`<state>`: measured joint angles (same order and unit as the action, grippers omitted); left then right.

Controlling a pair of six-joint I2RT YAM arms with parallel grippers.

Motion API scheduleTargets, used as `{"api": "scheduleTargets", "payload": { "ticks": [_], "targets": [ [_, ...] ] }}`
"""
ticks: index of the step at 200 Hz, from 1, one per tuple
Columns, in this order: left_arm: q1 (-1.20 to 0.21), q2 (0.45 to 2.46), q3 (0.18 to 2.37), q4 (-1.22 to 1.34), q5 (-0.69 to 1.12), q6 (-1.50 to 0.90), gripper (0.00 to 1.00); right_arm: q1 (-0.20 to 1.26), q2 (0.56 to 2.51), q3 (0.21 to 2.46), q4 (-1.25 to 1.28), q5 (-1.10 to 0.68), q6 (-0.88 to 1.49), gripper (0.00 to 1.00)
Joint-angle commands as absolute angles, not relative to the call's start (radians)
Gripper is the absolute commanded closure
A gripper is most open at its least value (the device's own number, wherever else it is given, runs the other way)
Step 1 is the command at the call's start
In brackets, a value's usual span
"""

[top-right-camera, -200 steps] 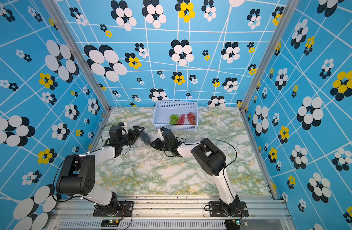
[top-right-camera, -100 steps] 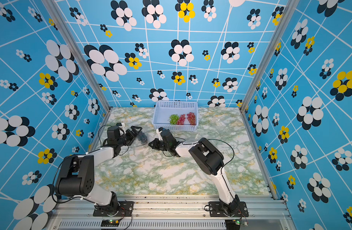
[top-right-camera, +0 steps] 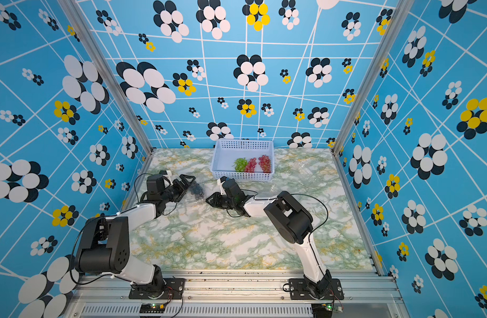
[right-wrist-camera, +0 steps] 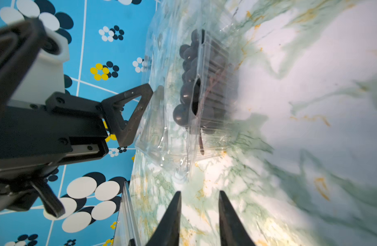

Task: Pack grapes into containers
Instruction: Close the packing box at the center of the board, then adjust the packing box at the center of the board.

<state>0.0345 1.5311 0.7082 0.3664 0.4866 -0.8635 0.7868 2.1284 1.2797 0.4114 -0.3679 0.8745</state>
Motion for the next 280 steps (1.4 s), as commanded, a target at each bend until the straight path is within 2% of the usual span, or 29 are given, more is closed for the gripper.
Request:
{"api": "scheduleTargets", "payload": {
  "ticks": [1, 27, 47, 75, 91, 117, 149, 212, 254, 280],
  "targets": [
    [0.047, 1.517, 0.703, 0.224, 0.474, -0.842, 0.00, 0.767, 2.069, 1.269, 0.347, -0.328, 0.835, 0.57],
    [0.049, 1.503, 0.709, 0.217, 0.477, -0.847, 0.01, 0.760, 2.074, 1.305, 0.309, -0.327, 0.814, 0.41],
    [0.051, 1.478, 0.715, 0.199, 0.477, -0.847, 0.01, 0.761, 2.095, 1.354, 0.274, -0.327, 0.798, 0.32],
    [0.057, 1.426, 0.736, 0.147, 0.474, -0.836, 0.00, 0.761, 2.146, 1.440, 0.234, -0.343, 0.787, 0.21],
    [0.066, 1.396, 0.750, 0.115, 0.472, -0.827, 0.00, 0.761, 2.169, 1.484, 0.220, -0.349, 0.787, 0.18],
    [0.082, 1.368, 0.761, 0.066, 0.473, -0.810, 0.00, 0.760, 2.241, 1.555, 0.200, -0.361, 0.791, 0.18],
    [0.102, 1.338, 0.755, 0.035, 0.478, -0.801, 0.01, 0.763, 2.294, 1.626, 0.192, -0.371, 0.801, 0.24],
    [0.132, 1.305, 0.760, 0.005, 0.489, -0.792, 0.01, 0.808, 2.321, 1.643, 0.209, -0.377, 0.818, 0.48],
    [0.144, 1.305, 0.774, -0.004, 0.497, -0.786, 0.01, 0.868, 2.312, 1.608, 0.277, -0.357, 0.905, 0.56],
    [0.153, 1.300, 0.779, -0.009, 0.499, -0.785, 0.00, 0.906, 2.312, 1.609, 0.290, -0.369, 0.931, 0.55]
  ]
}}
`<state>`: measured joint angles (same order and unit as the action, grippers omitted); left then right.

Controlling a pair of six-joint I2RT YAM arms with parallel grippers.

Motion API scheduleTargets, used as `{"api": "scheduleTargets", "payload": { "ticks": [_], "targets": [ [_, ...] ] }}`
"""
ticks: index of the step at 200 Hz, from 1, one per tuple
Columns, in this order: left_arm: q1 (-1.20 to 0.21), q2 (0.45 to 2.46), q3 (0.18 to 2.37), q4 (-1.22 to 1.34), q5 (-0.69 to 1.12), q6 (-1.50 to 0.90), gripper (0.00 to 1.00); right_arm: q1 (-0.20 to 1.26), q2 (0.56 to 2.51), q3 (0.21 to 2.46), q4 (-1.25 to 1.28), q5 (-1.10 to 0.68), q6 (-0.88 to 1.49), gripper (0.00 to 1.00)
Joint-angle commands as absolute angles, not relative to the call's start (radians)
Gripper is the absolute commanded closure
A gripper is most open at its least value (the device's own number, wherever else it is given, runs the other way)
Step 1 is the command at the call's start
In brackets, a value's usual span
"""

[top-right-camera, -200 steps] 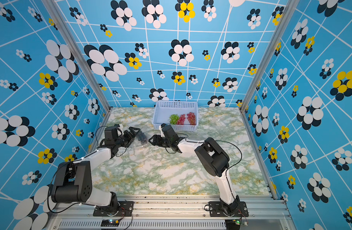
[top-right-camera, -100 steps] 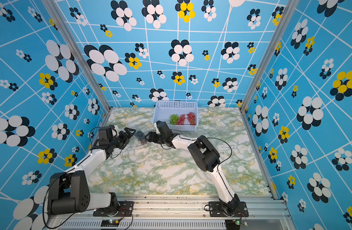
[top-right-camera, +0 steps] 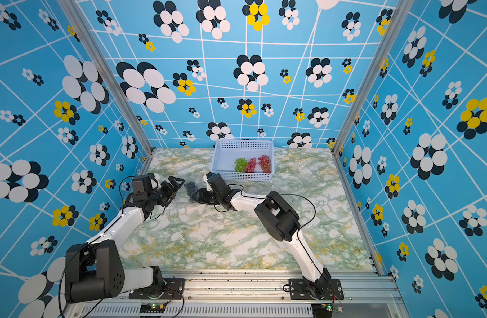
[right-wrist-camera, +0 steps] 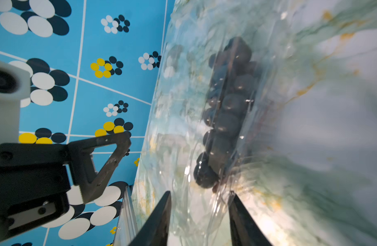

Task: Pack grapes into containers
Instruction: Adjust the packing box at the center of the board.

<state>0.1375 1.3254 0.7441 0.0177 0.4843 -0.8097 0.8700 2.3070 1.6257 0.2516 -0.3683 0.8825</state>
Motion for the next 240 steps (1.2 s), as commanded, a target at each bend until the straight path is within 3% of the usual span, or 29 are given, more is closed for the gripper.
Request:
{"api": "scheduleTargets", "payload": {
  "ticks": [1, 97, 162, 240],
  "targets": [
    [0.153, 1.299, 0.779, -0.009, 0.499, -0.783, 0.00, 0.907, 2.312, 1.610, 0.290, -0.370, 0.931, 0.55],
    [0.064, 1.376, 0.895, -0.041, 0.443, -0.723, 0.00, 0.764, 2.197, 1.498, 0.283, -0.270, 0.884, 0.27],
    [0.047, 1.473, 0.920, -0.011, 0.432, -0.737, 0.01, 0.761, 2.318, 1.672, 0.270, -0.274, 0.904, 0.21],
    [0.035, 1.487, 0.861, 0.008, 0.442, -0.756, 0.00, 0.759, 2.419, 1.828, 0.234, -0.267, 0.918, 0.21]
  ]
}}
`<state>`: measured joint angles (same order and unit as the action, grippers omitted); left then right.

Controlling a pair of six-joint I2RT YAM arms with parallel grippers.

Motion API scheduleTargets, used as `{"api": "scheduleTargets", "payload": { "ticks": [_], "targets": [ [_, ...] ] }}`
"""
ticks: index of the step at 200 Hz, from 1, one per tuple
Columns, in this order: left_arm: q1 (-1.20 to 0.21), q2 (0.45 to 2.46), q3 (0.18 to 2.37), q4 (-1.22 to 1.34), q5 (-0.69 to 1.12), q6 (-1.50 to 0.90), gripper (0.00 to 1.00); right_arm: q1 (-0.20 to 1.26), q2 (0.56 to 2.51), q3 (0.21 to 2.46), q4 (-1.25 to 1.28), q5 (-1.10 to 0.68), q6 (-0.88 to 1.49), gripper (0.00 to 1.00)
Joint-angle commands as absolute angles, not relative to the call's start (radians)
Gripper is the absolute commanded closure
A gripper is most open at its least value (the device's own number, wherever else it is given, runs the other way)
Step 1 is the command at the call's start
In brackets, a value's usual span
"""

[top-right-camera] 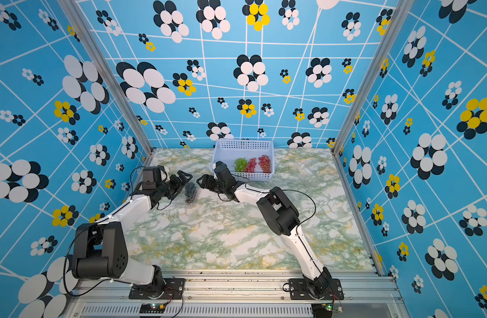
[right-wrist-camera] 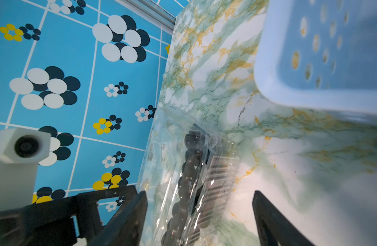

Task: Pack grapes into containers
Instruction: Adjust the packing box at the center of the board.

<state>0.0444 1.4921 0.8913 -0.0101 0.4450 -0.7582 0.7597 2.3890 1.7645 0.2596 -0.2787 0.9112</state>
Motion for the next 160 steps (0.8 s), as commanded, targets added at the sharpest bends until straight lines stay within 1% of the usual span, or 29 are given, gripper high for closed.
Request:
{"api": "scheduleTargets", "payload": {
  "ticks": [1, 97, 160],
  "targets": [
    [0.035, 1.486, 0.860, 0.009, 0.443, -0.756, 0.00, 0.759, 2.421, 1.830, 0.233, -0.267, 0.918, 0.21],
    [0.040, 1.423, 0.768, -0.017, 0.434, -0.761, 0.00, 0.757, 2.506, 1.984, 0.146, -0.233, 0.909, 0.31],
    [0.086, 1.355, 0.709, -0.060, 0.442, -0.741, 0.00, 0.758, 2.565, 2.078, 0.076, -0.223, 0.884, 0.41]
  ]
}}
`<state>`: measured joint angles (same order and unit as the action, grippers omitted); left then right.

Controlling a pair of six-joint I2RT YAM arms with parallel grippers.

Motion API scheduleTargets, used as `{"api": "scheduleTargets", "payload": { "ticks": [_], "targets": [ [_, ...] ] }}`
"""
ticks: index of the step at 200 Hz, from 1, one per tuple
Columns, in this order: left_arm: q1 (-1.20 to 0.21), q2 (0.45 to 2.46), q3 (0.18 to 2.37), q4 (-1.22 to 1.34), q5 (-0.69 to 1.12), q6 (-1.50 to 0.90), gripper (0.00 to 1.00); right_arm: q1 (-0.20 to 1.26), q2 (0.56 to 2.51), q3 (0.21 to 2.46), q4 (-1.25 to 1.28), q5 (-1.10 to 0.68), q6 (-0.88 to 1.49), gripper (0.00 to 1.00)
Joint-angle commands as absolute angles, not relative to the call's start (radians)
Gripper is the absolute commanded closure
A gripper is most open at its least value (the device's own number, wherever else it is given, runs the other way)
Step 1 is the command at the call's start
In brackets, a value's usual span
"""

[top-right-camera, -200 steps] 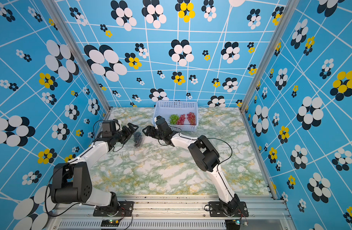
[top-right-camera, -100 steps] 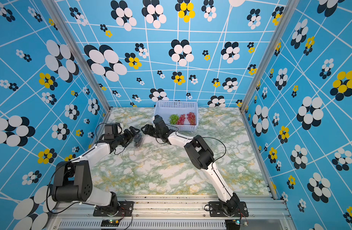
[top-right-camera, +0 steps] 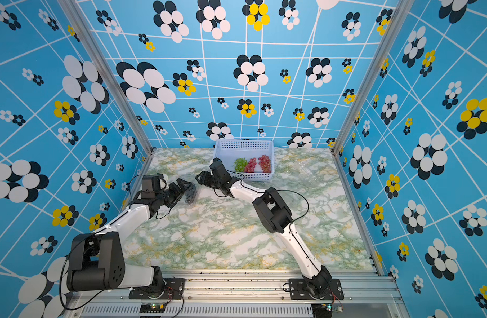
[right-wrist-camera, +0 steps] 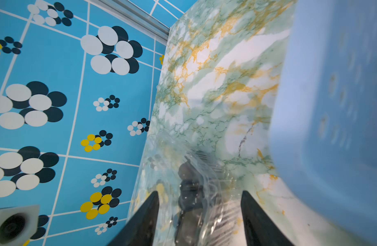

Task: Pack grapes into containers
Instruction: Adjust the packing box at the center of the board.

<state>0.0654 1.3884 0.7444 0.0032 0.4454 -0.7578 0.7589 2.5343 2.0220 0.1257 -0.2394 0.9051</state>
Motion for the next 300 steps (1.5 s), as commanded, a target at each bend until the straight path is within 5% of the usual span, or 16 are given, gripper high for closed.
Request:
{"api": "scheduleTargets", "payload": {
  "ticks": [1, 142, 300],
  "targets": [
    [0.086, 1.355, 0.709, -0.062, 0.442, -0.741, 0.00, 0.759, 2.566, 2.079, 0.075, -0.224, 0.884, 0.41],
    [0.113, 1.322, 0.785, -0.118, 0.443, -0.719, 0.00, 0.825, 2.418, 1.767, 0.226, -0.239, 0.938, 0.60],
    [-0.120, 1.403, 0.788, -0.026, 0.385, -0.795, 0.00, 0.762, 2.308, 1.622, 0.298, -0.240, 0.956, 0.47]
  ]
}}
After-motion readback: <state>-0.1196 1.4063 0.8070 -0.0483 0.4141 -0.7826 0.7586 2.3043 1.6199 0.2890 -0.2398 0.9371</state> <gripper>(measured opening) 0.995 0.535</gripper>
